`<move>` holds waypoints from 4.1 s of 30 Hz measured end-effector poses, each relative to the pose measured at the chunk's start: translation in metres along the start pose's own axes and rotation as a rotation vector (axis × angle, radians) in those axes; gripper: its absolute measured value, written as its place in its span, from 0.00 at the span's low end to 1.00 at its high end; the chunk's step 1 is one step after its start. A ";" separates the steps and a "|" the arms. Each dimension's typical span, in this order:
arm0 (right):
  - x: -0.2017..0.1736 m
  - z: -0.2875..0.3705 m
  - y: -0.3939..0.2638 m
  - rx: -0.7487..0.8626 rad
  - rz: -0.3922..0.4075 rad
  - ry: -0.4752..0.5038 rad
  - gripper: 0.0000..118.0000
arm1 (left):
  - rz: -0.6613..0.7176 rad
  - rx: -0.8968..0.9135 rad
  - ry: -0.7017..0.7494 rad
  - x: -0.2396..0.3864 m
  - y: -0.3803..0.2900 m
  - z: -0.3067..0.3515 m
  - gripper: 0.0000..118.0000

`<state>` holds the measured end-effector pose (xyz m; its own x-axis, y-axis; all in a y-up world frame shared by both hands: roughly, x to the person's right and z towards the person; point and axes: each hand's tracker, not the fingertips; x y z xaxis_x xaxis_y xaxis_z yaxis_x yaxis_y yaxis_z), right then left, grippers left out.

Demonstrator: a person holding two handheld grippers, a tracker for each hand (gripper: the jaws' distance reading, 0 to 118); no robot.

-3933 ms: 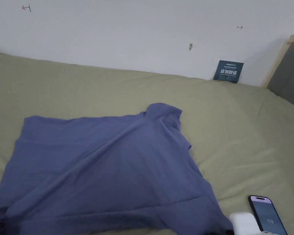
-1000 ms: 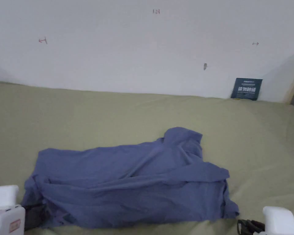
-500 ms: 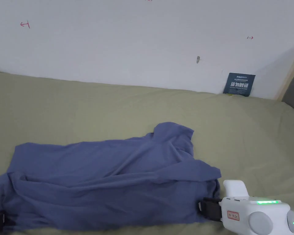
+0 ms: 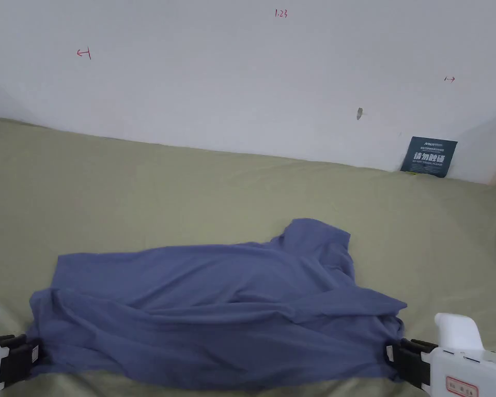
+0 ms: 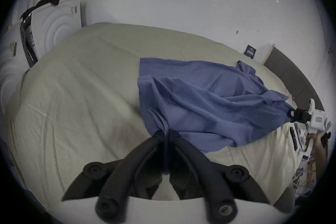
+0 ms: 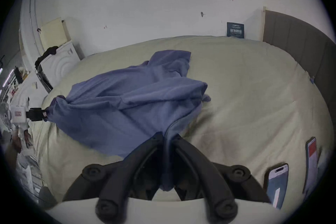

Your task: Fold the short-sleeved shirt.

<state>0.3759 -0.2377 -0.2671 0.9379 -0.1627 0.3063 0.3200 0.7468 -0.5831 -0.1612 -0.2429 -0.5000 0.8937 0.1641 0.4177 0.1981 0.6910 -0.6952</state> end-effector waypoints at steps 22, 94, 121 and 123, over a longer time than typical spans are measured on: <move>0.009 0.135 -0.110 -0.284 -0.155 0.008 0.07 | 0.086 -0.246 -0.079 -0.026 -0.136 0.149 0.04; -0.019 -0.023 0.063 -0.372 -0.009 -0.139 0.70 | -0.105 -0.269 0.274 0.025 -0.025 -0.018 0.06; -0.096 0.005 0.112 -0.335 0.302 -0.131 0.01 | -0.158 -0.199 0.121 0.039 0.005 0.067 0.06; -0.096 0.041 0.110 -0.286 0.331 -0.110 0.01 | -0.175 -0.162 0.107 0.039 0.007 0.087 0.06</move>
<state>0.3156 -0.1134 -0.3293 0.9812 0.1360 0.1368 0.0433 0.5360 -0.8431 -0.1598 -0.1700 -0.4378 0.8760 -0.0299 0.4814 0.4076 0.5793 -0.7059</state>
